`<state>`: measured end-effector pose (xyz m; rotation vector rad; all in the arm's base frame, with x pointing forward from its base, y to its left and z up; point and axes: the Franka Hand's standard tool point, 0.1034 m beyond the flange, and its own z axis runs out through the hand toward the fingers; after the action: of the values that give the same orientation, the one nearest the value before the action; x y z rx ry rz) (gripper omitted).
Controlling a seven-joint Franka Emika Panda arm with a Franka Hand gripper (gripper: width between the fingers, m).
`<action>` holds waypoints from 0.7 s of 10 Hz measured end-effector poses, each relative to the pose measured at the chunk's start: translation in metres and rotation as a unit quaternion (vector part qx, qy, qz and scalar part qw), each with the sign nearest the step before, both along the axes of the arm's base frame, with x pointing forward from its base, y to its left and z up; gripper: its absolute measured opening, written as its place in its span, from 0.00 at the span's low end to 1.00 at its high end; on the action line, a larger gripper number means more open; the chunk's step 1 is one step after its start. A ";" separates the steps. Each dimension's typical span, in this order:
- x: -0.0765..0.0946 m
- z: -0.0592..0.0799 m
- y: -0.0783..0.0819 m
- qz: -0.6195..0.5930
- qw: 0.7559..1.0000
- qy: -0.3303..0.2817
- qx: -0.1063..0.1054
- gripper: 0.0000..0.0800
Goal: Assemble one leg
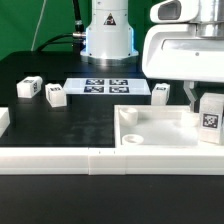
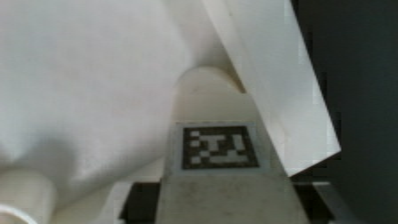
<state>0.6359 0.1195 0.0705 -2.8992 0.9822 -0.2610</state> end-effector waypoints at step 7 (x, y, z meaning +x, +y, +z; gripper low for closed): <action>-0.003 -0.001 0.001 -0.377 0.923 0.009 0.076 0.37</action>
Offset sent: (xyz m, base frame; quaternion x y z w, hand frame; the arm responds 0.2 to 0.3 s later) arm -0.0071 -0.0079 -0.0106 -0.0288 0.0088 0.2987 0.9539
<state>0.6326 0.1202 0.0697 -2.2524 1.9784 -0.1772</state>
